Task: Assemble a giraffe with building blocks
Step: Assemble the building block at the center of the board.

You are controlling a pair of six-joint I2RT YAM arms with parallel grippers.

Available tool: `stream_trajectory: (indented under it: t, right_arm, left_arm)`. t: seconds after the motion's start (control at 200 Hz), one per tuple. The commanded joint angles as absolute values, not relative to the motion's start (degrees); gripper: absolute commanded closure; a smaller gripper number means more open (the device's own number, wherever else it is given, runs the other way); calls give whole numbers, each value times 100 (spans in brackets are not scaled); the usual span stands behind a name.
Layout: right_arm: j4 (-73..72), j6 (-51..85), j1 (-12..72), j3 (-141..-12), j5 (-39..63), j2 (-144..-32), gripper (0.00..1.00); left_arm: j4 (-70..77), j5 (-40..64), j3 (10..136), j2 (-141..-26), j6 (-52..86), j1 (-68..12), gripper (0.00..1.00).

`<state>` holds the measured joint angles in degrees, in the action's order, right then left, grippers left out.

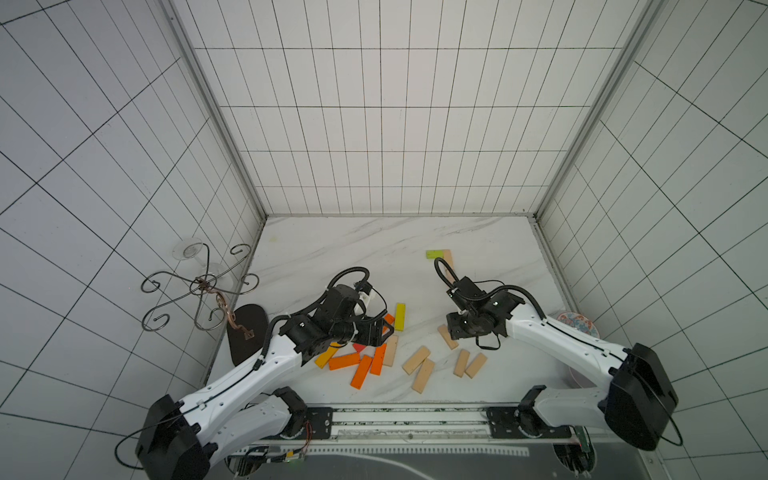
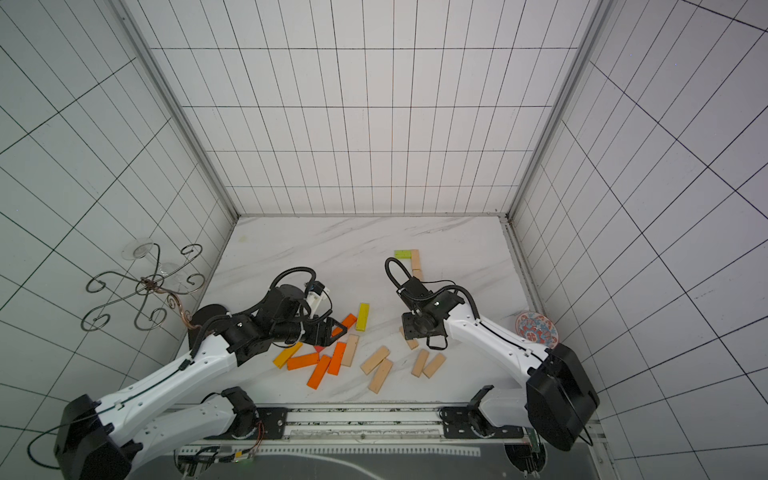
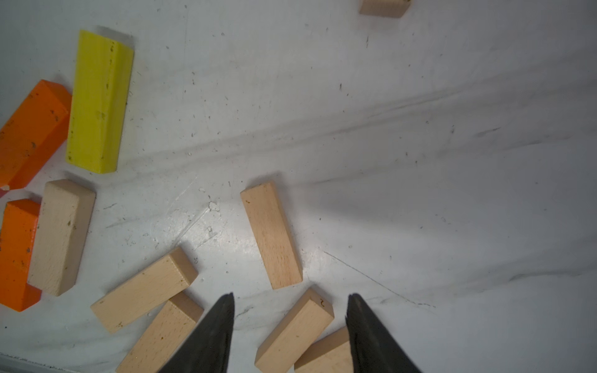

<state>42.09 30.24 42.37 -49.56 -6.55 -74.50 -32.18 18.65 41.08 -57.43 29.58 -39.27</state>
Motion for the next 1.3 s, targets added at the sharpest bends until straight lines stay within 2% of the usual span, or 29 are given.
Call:
stream_trajectory:
  t: [0.0, 0.515, 0.605, 0.765, 0.83, 0.915, 1.294]
  right_arm:
    - [4015, 3426, 4454, -4538, -633, -7452, 43]
    - [3437, 3278, 4388, -4685, -887, -8860, 45]
    - [3413, 3237, 4302, -4646, -896, -9033, 52]
    - [3340, 3173, 3946, -4571, -833, -8914, 80]
    - [3348, 3142, 3718, -4570, -835, -8814, 86]
    - [3349, 3138, 3460, -4594, -831, -8737, 89]
    - [3222, 2954, 2917, -4984, -649, -9211, 90]
  left_arm:
    - [-3190, 1759, 4009, -5679, 3094, -3955, 21]
    - [-3120, 1830, 4012, -5694, 3000, -3955, 21]
    - [-3103, 1854, 4037, -5744, 2956, -3948, 21]
    - [-2954, 1886, 4045, -5830, 2909, -3904, 21]
    - [-2808, 1893, 4048, -5890, 2900, -3872, 21]
    - [-2542, 1930, 4036, -6012, 2918, -3808, 21]
    - [-1670, 2530, 4317, -6949, 2861, -3753, 21]
